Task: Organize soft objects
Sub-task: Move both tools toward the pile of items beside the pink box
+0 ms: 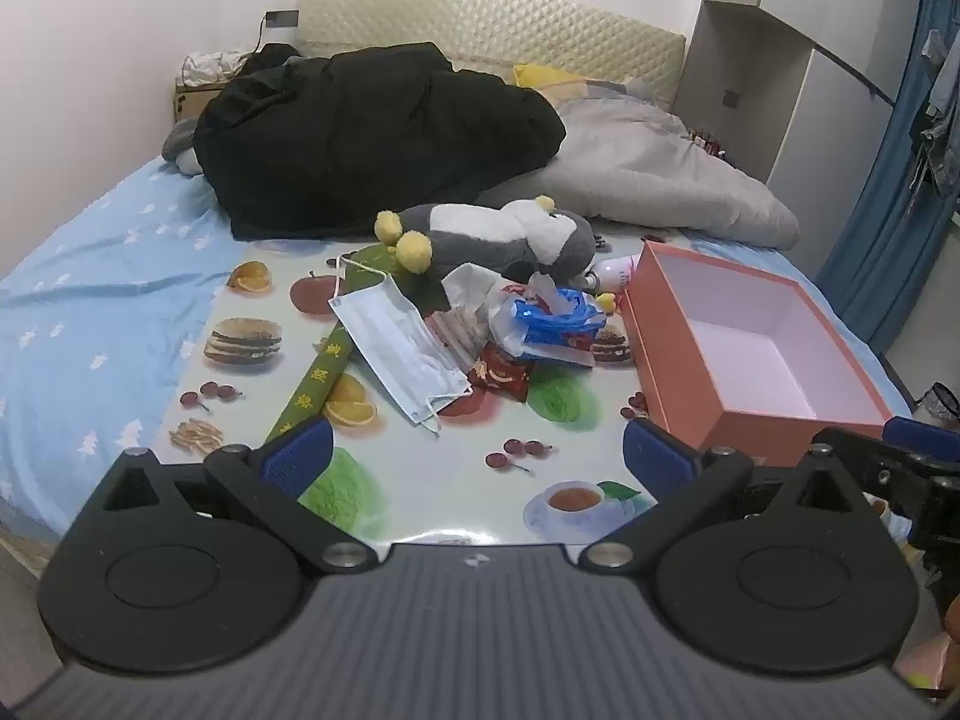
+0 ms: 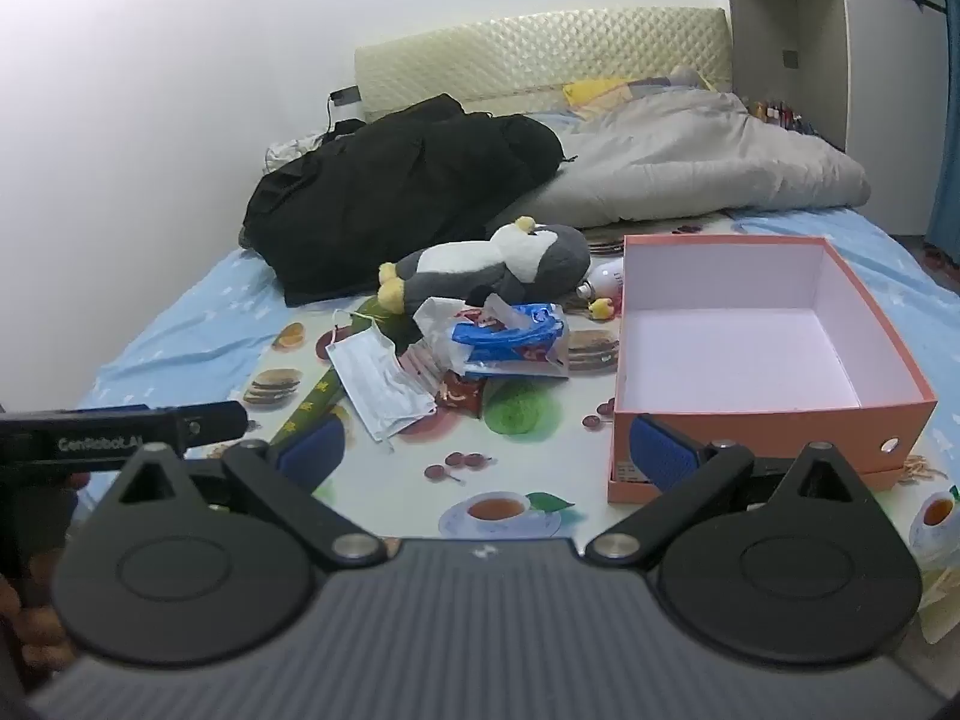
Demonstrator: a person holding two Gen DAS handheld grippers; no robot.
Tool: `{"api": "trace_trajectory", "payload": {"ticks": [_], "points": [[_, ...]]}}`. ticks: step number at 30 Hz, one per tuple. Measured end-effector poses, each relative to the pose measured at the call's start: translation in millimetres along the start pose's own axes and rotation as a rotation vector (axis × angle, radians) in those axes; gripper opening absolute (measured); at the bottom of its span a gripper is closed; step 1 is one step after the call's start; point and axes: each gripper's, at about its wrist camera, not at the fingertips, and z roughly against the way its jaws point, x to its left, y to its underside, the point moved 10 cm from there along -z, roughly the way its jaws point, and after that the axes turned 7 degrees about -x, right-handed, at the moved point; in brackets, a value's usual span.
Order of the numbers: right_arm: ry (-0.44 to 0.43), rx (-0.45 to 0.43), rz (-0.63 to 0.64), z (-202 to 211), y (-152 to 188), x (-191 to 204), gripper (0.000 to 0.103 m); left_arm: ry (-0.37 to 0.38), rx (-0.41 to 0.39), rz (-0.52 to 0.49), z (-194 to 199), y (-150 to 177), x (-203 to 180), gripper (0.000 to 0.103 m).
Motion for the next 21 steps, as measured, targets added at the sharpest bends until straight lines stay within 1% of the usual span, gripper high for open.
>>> {"api": "trace_trajectory", "payload": {"ticks": [3,5,6,8,10,13,19,21], "points": [[-0.002,0.017,-0.019,-3,0,1,0.103,0.005,0.012,0.011,2,1,2,0.103],[-0.005,-0.014,0.019,3,-3,10,0.103,0.005,0.010,-0.002,5,-3,4,0.103],[-0.002,-0.008,0.024,2,-3,12,0.103,-0.009,0.014,-0.017,-1,1,2,0.103],[-0.005,-0.012,0.023,5,-3,5,0.103,-0.027,0.010,-0.036,0,2,0,0.103],[0.001,-0.013,0.029,5,2,5,0.103,-0.024,-0.003,-0.030,7,3,-3,0.103],[0.003,-0.017,0.031,8,1,9,0.103,-0.022,0.003,-0.009,8,2,2,0.103],[0.000,-0.020,0.011,10,5,9,0.103,-0.019,-0.019,-0.057,13,0,-7,0.103],[0.018,0.001,0.021,8,8,5,0.103,-0.013,-0.010,-0.051,12,1,-8,0.103]]}}
